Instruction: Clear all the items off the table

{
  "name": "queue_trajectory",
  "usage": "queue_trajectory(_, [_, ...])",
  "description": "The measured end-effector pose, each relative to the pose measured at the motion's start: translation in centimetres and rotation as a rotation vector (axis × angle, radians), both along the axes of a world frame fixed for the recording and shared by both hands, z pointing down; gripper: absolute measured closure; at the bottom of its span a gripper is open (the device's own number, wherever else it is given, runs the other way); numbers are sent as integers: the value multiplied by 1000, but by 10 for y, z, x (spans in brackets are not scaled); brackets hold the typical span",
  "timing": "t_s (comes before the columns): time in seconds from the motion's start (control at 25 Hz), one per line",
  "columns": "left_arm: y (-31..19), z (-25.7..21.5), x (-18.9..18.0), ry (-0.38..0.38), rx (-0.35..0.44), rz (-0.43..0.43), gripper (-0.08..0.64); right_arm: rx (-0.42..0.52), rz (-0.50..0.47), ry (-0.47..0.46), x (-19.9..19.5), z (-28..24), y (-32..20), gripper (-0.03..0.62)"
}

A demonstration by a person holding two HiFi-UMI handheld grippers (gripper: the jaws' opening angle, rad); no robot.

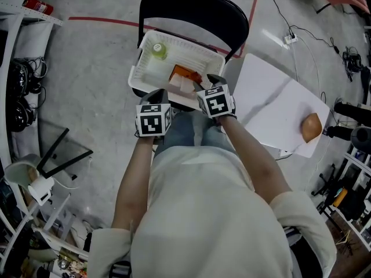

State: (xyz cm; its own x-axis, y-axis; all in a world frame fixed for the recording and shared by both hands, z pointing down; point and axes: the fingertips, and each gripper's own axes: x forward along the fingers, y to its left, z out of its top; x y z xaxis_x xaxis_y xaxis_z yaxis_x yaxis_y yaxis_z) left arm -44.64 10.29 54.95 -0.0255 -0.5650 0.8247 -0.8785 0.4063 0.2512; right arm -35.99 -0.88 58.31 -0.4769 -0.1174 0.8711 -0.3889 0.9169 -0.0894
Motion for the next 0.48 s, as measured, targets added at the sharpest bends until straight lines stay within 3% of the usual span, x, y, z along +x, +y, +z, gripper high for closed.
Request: queue_trajectory(0.48, [0, -6, -3, -6, 17, 2, 552, 12, 0, 15, 3, 1, 7, 385])
